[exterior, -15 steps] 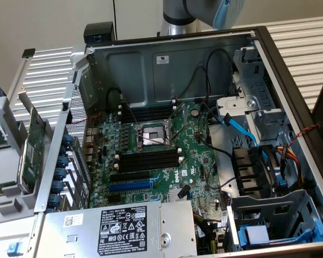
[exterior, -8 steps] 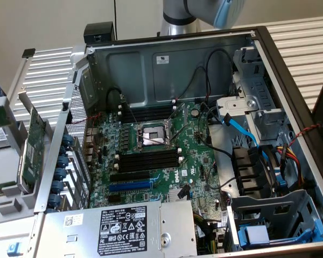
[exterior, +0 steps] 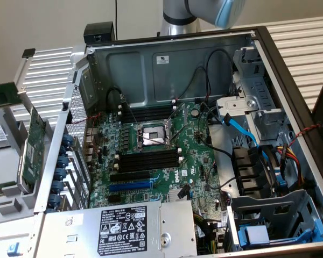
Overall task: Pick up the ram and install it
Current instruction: 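Pick up the ram and move it above insertion slot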
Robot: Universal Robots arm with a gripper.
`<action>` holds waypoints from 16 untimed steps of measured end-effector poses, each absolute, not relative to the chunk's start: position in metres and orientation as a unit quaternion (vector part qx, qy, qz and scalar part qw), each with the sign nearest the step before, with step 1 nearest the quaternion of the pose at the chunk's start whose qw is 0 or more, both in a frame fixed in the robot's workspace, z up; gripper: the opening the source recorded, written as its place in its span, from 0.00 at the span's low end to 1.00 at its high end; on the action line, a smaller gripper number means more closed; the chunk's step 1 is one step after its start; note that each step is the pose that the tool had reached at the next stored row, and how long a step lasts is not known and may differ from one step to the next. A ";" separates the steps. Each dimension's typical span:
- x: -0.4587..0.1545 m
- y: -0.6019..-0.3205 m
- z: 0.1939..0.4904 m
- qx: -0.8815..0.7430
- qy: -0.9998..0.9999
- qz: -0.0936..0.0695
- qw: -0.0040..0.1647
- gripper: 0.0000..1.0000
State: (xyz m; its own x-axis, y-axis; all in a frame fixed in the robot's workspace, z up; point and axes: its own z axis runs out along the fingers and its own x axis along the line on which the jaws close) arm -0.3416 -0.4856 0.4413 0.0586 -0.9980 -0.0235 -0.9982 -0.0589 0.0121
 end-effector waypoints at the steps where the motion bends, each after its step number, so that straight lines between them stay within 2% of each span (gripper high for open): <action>1: -0.337 -0.486 0.443 -0.728 0.686 0.013 0.003 0.13; 16: -0.272 -0.486 0.450 -0.730 0.683 0.021 -0.004 0.13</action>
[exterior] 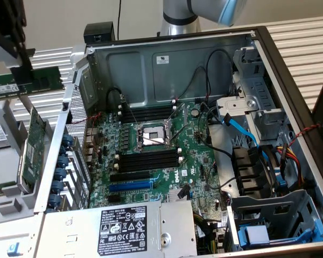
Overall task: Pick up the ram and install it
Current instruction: 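Pick up the ram and move it above insertion slot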
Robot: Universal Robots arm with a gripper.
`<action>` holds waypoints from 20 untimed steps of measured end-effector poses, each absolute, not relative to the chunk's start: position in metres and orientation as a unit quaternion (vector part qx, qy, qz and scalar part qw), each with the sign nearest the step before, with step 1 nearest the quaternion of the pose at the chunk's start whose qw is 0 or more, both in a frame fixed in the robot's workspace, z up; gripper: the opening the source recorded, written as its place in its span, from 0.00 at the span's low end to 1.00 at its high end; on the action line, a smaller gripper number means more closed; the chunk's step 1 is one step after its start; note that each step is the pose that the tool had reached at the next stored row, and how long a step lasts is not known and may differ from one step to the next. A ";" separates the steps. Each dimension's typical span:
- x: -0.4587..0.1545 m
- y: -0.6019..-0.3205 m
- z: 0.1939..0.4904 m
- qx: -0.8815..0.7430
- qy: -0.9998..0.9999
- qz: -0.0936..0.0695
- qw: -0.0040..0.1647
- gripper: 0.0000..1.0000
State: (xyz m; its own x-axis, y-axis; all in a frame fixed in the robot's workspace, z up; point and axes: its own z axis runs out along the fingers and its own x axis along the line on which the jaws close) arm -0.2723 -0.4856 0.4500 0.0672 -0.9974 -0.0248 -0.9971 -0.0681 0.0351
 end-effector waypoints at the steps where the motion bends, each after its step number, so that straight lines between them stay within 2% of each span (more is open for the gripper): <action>1: -0.268 -0.486 0.450 0.731 -0.682 -0.022 0.005 0.13; 20: -0.185 -0.485 0.443 0.734 -0.679 -0.027 0.010 0.13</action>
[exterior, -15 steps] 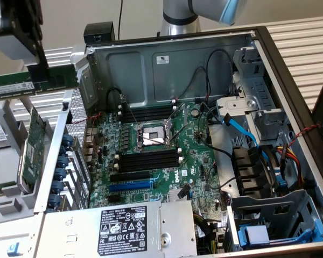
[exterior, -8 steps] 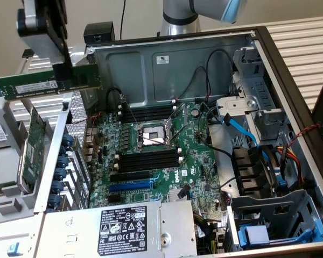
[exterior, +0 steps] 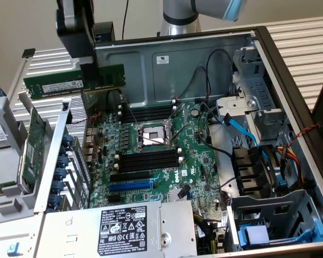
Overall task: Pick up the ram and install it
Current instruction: 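Pick up the ram and move it above insertion slot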
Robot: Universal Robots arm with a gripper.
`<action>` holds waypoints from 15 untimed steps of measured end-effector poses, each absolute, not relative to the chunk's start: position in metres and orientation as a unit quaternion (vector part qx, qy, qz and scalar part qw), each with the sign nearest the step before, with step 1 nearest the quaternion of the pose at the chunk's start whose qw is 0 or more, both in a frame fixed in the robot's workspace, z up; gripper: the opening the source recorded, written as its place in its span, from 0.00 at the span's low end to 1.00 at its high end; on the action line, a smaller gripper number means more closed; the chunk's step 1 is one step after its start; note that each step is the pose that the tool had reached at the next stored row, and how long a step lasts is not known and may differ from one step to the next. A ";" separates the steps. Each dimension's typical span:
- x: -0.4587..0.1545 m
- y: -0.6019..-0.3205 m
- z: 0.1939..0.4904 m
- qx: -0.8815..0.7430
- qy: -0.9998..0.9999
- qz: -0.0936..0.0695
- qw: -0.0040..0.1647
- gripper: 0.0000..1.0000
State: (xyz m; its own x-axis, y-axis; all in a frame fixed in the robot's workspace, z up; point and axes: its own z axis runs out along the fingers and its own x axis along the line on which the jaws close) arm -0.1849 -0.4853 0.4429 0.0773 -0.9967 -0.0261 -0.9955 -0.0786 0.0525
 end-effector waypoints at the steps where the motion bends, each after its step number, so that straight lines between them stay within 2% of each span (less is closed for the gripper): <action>1: -0.183 -0.485 0.443 0.734 -0.678 -0.029 0.012 0.13; 6: -0.176 -0.485 0.442 0.741 -0.670 -0.038 0.020 0.13; 15: -0.140 -0.485 0.441 0.747 -0.663 -0.039 0.021 0.13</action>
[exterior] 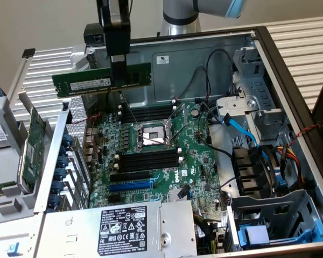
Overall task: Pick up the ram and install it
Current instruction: 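Pick up the ram and move it above insertion slot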
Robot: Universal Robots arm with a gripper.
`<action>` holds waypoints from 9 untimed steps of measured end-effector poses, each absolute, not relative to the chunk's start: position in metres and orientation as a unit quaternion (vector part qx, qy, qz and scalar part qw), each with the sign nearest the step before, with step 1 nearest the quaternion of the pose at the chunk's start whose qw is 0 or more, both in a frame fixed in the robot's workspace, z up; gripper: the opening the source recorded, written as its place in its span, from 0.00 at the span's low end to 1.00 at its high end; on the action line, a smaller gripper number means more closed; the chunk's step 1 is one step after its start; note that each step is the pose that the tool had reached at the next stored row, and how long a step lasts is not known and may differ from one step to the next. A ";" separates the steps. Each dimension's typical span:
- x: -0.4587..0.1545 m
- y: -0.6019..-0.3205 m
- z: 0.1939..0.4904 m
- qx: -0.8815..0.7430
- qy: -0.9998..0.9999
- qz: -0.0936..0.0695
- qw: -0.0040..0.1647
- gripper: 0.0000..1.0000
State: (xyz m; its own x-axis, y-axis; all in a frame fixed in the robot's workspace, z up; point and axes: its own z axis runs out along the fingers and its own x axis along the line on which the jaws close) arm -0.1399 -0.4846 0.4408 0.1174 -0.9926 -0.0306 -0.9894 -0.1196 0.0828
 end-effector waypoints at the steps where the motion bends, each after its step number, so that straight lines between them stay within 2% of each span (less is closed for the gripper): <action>1: -0.137 -0.484 0.441 0.747 -0.663 -0.039 0.021 0.13; 9: -0.110 -0.480 0.438 0.749 -0.661 -0.039 0.021 0.13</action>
